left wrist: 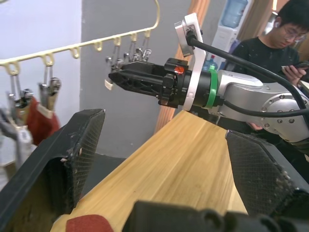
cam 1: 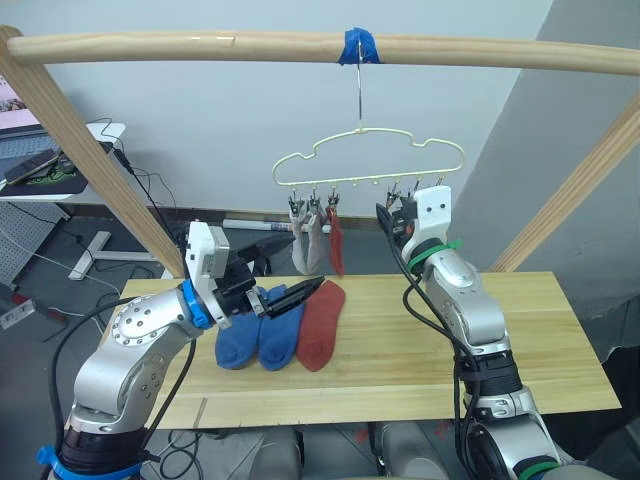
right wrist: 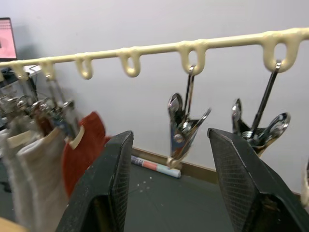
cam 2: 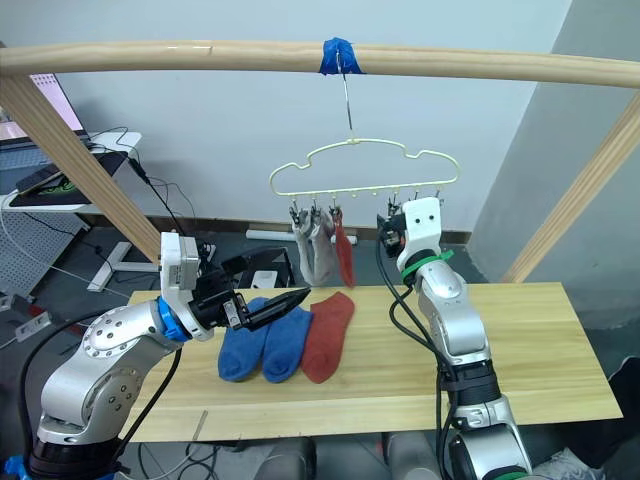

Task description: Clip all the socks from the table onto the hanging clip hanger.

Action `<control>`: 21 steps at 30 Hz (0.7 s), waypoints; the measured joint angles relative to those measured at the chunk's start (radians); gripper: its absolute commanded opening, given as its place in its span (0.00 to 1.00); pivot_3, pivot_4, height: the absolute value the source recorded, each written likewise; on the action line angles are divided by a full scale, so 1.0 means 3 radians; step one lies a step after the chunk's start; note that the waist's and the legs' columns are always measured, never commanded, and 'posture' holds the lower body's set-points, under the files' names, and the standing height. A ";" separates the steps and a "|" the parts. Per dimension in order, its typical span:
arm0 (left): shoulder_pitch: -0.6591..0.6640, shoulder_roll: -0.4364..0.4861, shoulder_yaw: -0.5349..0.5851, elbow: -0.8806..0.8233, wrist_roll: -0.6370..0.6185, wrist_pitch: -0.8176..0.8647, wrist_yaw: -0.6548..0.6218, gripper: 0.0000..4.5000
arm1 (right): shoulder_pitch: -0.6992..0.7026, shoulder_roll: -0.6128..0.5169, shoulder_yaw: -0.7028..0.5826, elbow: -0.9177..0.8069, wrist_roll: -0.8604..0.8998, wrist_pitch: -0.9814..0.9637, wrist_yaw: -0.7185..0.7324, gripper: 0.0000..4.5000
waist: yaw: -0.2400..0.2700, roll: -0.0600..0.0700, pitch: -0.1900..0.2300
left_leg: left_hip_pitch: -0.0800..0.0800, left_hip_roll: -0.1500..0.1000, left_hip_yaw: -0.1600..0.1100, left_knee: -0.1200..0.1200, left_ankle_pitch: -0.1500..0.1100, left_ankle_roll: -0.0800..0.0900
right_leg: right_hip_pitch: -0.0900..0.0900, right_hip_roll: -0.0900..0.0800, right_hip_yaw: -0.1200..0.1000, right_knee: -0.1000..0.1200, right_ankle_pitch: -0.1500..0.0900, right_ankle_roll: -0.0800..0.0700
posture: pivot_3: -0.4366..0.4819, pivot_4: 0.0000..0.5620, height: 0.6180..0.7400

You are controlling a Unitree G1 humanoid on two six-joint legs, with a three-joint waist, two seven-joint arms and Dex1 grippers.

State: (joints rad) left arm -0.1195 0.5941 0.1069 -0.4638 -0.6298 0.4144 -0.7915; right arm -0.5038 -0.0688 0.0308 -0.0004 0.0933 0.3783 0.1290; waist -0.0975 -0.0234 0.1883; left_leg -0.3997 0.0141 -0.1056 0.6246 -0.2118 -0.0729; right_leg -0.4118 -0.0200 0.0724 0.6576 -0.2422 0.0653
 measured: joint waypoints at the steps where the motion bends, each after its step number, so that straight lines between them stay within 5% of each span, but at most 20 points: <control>1: 0.0001 0.0000 0.0000 0.0000 0.0000 0.0000 0.0004 1.00 | -0.0002 0.0000 -0.0014 0.0015 0.0001 0.0000 -0.0004 0.57 | 0.0005 0.0000 0.0000 | 0.0000 0.0000 0.0000 0.0000 0.0000 0.0000 | 0.0000 0.0000 0.0000 0.0000 0.0000 0.0000 | 0.45 0.23 1.00; 21: -0.0022 0.0032 0.0046 0.0019 0.0015 -0.0026 -0.0016 1.00 | -0.0101 0.0103 0.0004 0.0052 0.0028 -0.0051 0.0066 0.57 | 0.0036 0.0001 0.0000 | 0.0001 0.0001 -0.0001 0.0000 0.0000 0.0000 | 0.0000 0.0001 -0.0001 0.0002 -0.0001 -0.0002 | 0.44 0.24 1.00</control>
State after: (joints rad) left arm -0.1262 0.6037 0.1208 -0.4581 -0.6253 0.4065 -0.7963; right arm -0.5341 -0.0379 0.0319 0.0151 0.1016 0.3628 0.1488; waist -0.0867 -0.0232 0.1884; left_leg -0.3993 0.0143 -0.1059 0.6246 -0.2118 -0.0728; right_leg -0.4119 -0.0197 0.0722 0.6582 -0.2425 0.0647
